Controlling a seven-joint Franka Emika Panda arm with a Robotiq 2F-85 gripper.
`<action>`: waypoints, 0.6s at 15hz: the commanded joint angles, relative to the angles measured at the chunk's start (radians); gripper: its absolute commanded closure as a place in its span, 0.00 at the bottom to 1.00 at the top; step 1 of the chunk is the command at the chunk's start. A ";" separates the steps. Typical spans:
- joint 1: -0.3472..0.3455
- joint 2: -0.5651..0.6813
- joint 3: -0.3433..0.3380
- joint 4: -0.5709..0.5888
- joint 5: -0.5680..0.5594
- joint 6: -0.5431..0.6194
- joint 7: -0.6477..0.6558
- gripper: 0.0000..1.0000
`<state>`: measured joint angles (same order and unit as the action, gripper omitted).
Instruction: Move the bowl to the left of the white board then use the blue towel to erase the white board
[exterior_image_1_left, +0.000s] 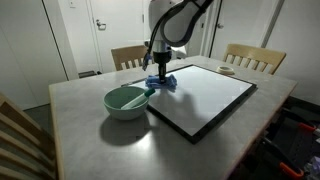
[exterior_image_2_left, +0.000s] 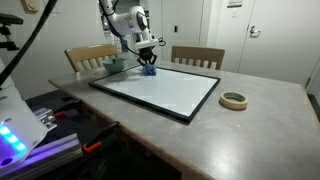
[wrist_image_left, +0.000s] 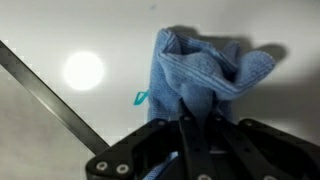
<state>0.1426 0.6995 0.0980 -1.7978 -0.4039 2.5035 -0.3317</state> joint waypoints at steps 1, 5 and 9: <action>-0.004 0.073 0.009 0.059 0.018 -0.021 -0.056 0.98; -0.001 0.052 -0.070 0.020 -0.038 -0.013 -0.010 0.98; 0.007 0.048 -0.179 -0.007 -0.116 0.013 0.085 0.98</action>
<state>0.1487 0.7096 -0.0004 -1.7783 -0.4557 2.4821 -0.3102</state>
